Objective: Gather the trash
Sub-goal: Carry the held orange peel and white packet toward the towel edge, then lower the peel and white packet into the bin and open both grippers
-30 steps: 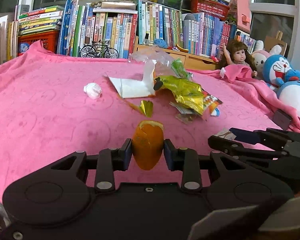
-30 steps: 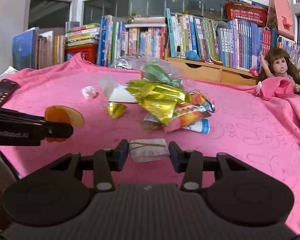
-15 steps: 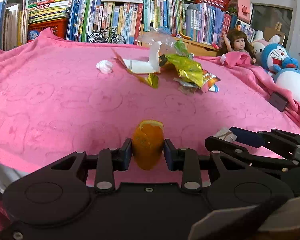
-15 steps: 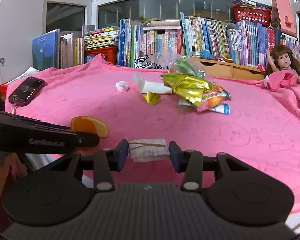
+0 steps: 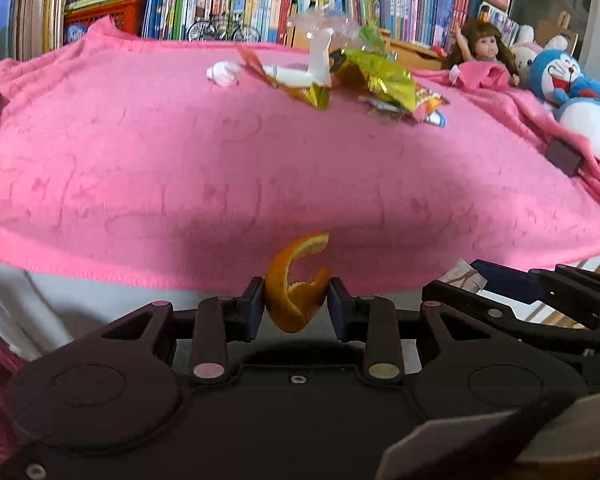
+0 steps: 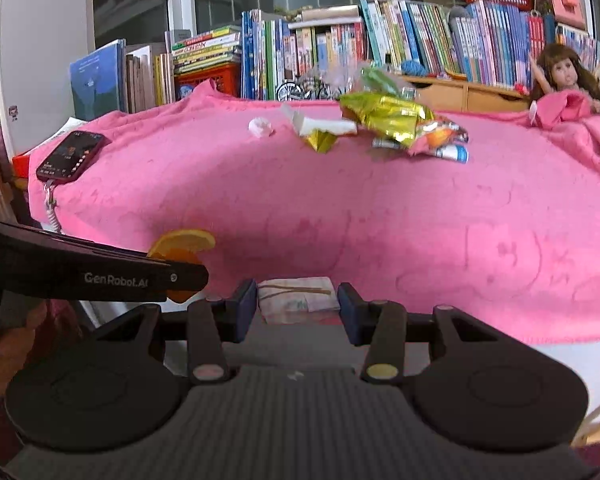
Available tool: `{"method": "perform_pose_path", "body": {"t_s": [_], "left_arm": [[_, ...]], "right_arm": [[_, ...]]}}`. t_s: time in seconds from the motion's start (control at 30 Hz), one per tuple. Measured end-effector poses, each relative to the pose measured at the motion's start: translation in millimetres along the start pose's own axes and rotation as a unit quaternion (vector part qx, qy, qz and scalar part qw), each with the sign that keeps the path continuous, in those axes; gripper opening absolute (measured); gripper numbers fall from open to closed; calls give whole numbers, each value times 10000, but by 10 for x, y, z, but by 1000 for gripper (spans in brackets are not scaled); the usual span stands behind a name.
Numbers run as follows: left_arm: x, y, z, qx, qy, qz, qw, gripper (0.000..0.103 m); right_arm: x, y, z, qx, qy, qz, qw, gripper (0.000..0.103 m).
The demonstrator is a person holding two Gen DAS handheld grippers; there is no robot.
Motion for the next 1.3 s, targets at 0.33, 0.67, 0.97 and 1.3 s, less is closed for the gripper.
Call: {"method": "perform_pose_path", "body": {"t_s": [0.33, 0.67, 0.97, 1.3], "left_arm": [[15, 278, -135, 450, -65, 18, 9990, 32], [60, 592, -414, 1084, -158, 54, 9940, 32], [85, 846, -668, 1715, -238, 100, 9849, 32], [40, 904, -797, 1944, -319, 30, 9804, 32]], "right_arm": [[16, 337, -120, 554, -66, -259, 9981, 51], [20, 700, -324, 1175, -68, -498, 9918, 51], [-69, 907, -456, 1573, 26, -749, 9847, 51], [-92, 1039, -537, 1800, 59, -784, 9805, 51]]}}
Point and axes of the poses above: each gripper's, at about its wrist camera, not at the fingertips, and z roughly against the way its jaws point, x to its left, y to its underside, the point moved 6 cm from there along -z, roughly the way its jaws point, and after that the axes turned 1 degree about -y, right-handed, at the moved point
